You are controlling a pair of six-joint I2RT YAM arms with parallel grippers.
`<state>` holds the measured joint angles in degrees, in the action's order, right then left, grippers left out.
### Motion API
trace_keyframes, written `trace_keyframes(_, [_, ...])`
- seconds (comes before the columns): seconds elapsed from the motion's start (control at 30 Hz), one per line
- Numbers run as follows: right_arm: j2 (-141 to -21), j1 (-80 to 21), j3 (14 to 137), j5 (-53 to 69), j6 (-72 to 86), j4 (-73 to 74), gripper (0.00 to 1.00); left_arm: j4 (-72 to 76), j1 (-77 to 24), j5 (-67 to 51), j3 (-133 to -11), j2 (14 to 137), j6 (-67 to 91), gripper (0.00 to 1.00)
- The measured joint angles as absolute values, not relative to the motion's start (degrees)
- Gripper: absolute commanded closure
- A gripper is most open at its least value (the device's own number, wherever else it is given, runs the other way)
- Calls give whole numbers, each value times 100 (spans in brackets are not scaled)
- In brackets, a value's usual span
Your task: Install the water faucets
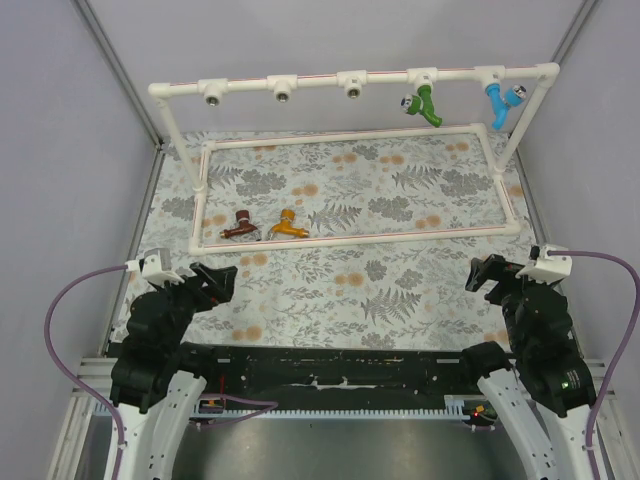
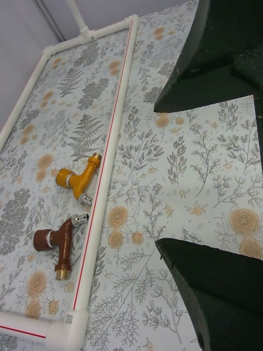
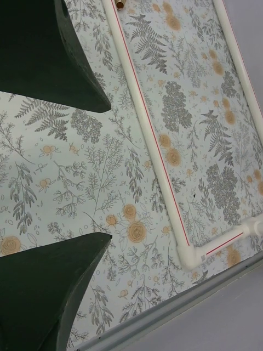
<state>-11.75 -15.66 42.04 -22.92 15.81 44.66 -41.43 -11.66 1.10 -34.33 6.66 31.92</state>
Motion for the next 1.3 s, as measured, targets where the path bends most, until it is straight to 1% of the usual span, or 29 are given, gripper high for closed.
trace_keyframes(0.27, [-1461, -1566, 4239, -2016, 1640, 4475, 2, -4143, -1166, 137, -3430, 666, 3188, 1])
trace_keyframes(0.43, [-2182, -1566, 4370, -1682, 1920, 4410, 2, -4143, -1166, 226, -3433, 784, 3190, 1])
trace_keyframes(0.57, [-3026, -1566, 4464, -1343, 2147, 4342, 2, -4091, -1166, 266, -3430, 1339, 3238, 1])
trace_keyframes(0.77, [-4869, -1566, 5017, -856, 2521, 4202, 2, -3813, -1166, 196, -3507, 3063, 3326, 0])
trace_keyframes(0.87, [-5706, -1566, 5140, -569, 2620, 3750, 2, -3658, -1166, 252, -3651, 3883, 3323, 0])
trace_keyframes(1.1, [-6777, -1570, 5050, 270, 2611, 2587, 2, -3181, -1061, 604, -4488, 5905, 3256, 1])
trace_keyframes(1.3, [-7284, -1702, 4807, 862, 2561, 1656, 2, -2576, -493, 663, -5247, 7782, 2974, 2])
